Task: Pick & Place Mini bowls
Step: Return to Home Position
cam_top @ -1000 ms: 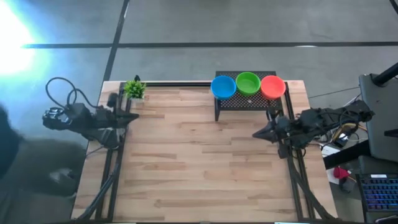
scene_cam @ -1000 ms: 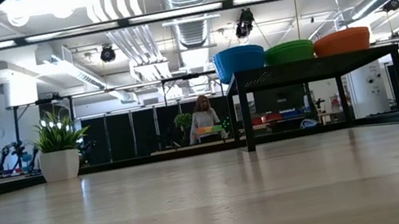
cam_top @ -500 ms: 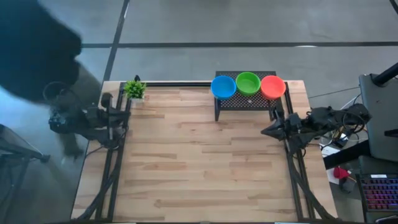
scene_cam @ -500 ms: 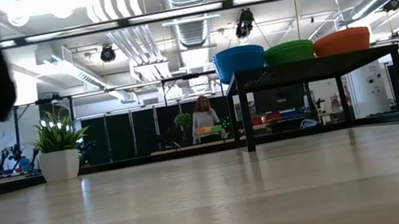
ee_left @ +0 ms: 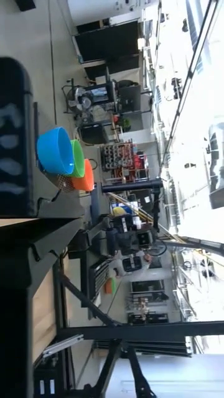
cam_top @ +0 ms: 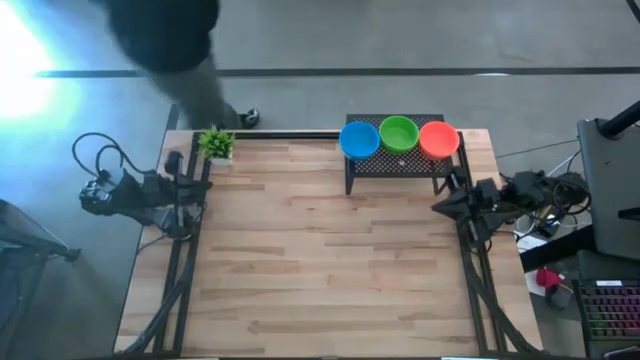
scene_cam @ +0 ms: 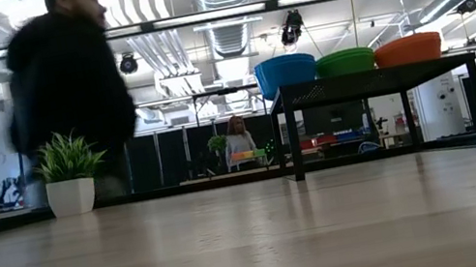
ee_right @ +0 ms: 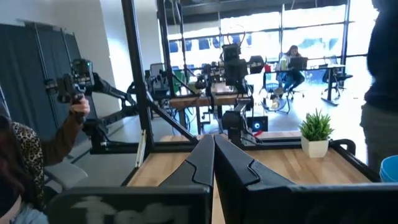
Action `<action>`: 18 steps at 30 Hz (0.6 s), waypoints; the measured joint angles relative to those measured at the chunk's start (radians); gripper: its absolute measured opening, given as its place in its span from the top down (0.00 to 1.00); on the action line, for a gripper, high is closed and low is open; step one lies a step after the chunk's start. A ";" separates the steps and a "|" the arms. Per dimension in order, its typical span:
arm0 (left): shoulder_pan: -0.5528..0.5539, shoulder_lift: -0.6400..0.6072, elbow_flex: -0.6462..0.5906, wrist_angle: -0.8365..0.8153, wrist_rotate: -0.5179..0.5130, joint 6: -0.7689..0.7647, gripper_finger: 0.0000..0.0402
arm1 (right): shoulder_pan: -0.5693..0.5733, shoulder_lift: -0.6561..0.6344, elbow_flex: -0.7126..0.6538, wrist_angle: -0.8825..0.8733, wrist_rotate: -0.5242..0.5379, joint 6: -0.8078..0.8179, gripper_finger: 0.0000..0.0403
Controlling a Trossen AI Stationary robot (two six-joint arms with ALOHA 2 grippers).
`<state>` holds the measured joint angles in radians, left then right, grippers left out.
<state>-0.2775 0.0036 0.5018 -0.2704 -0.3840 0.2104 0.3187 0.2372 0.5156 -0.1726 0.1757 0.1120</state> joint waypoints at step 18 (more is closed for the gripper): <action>0.000 -0.001 -0.002 -0.003 -0.002 -0.002 1.00 | 0.000 -0.218 -0.072 0.000 0.010 -0.012 0.98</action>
<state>-0.2775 0.0029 0.5000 -0.2733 -0.3862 0.2089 0.3187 0.0195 0.4433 -0.1730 0.1852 0.0997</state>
